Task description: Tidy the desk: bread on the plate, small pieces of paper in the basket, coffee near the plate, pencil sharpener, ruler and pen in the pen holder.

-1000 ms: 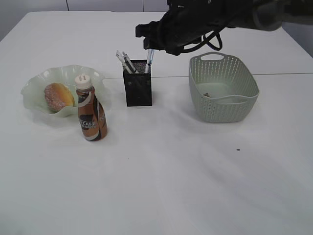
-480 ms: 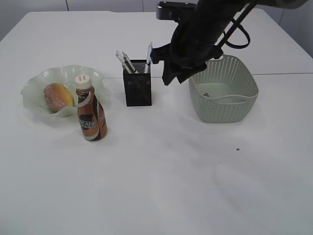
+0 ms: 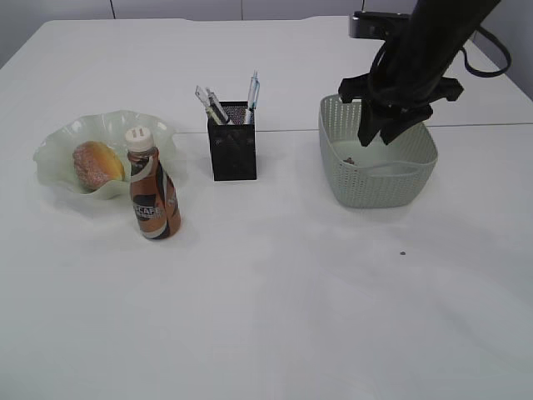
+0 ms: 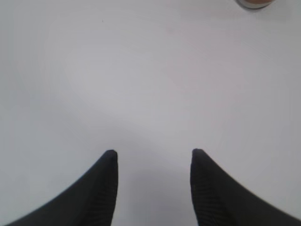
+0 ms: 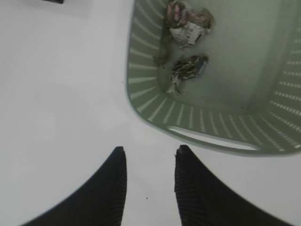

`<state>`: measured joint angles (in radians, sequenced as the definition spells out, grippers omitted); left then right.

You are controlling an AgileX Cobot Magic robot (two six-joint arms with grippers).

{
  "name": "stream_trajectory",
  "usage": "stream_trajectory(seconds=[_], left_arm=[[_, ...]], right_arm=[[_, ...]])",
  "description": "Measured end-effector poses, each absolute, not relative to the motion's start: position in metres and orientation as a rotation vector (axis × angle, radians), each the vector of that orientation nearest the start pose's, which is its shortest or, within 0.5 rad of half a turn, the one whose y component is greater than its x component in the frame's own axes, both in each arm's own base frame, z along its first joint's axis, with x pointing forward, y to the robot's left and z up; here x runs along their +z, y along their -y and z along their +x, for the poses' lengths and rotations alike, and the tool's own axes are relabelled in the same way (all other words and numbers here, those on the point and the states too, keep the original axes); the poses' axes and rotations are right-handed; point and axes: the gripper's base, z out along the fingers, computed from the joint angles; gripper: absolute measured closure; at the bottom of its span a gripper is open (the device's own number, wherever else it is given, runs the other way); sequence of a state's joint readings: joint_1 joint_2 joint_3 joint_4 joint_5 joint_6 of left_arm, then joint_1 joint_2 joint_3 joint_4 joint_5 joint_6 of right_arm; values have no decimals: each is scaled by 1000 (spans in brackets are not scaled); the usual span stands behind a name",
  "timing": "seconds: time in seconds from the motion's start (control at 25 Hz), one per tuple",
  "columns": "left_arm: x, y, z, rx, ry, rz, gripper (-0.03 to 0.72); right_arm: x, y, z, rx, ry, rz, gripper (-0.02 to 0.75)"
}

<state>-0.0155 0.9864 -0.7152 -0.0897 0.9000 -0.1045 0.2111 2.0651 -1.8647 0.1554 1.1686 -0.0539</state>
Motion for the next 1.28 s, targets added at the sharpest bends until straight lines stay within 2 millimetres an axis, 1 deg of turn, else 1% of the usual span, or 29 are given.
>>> stream_trajectory(seconds=[0.08,0.24,0.44,0.76,1.04,1.2,1.28], left_arm=[[275,9,169,-152,-2659,-170,318],[274,9,167,-150,-2677,-169,318],[274,9,167,-150,-2684,-169,318],[274,9,166,-150,-2692,-169,318],[273,9,165,-150,-2707,-169,318],[281,9,155,-153,-2669,-163,318],[288,9,148,-150,-2629,-156,318]], right_arm=[[262,-99,433,244,-2844,-302,480],[268,-93,429,217,-2865,-301,480],[277,-83,413,203,-2876,-283,481],[310,-69,367,133,-2836,-293,481],[335,-61,325,124,-2760,-287,482],[341,-57,302,120,-2743,-287,482],[340,-55,289,120,-2747,-287,482]])
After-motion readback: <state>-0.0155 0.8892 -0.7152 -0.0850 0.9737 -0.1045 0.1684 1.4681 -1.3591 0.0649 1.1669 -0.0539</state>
